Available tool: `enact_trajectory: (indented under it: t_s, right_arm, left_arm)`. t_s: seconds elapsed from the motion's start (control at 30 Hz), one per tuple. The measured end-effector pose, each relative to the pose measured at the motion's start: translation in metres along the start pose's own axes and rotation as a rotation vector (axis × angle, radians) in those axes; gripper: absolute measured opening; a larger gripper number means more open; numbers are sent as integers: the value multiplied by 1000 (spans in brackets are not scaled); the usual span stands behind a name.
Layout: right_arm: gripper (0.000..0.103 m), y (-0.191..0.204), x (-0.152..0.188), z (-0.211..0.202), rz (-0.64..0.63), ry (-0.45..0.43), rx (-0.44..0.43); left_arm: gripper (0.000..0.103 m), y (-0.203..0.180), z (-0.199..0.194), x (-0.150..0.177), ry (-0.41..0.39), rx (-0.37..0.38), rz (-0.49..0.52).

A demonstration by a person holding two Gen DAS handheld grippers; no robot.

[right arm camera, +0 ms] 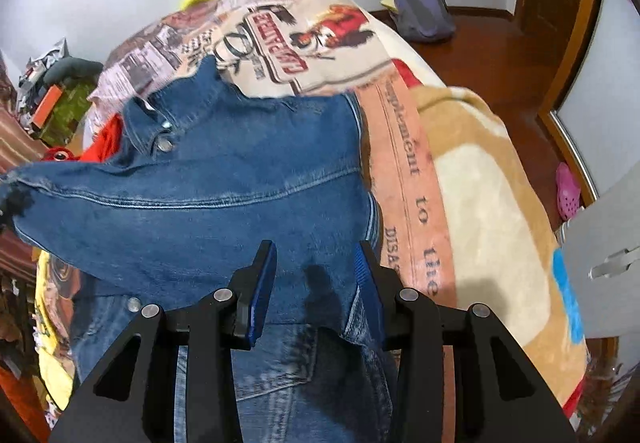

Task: Fold large clothes

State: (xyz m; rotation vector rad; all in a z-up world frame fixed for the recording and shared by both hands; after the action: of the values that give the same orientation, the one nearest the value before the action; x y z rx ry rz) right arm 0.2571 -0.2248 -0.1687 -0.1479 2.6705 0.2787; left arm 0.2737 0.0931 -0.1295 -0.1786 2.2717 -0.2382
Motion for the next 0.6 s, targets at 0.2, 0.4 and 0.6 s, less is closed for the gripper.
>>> enact_trajectory:
  t_s: [0.2, 0.4, 0.6]
  right_arm:
    - [39, 18, 7, 16, -48, 41, 14]
    - [39, 23, 23, 45, -104, 147, 50]
    - [41, 23, 27, 50, -129, 154, 59]
  left_arm:
    - [19, 22, 28, 24, 116, -85, 5]
    - [28, 67, 72, 77, 306, -126, -74]
    - [61, 83, 69, 105, 348, -178, -71]
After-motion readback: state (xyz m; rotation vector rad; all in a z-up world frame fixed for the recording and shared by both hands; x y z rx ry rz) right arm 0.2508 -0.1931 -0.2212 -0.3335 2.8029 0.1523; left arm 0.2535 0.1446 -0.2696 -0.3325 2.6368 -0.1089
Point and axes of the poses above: each gripper's, at about its wrist camera, not at the fingertips, and z roughly the way its jaws point, y to its left, x to its underside, the point moved 2 cm from there along z, roughly the way its jaws point, and after that the axes turned 4 degrees about -z, right-handed, at the moved point
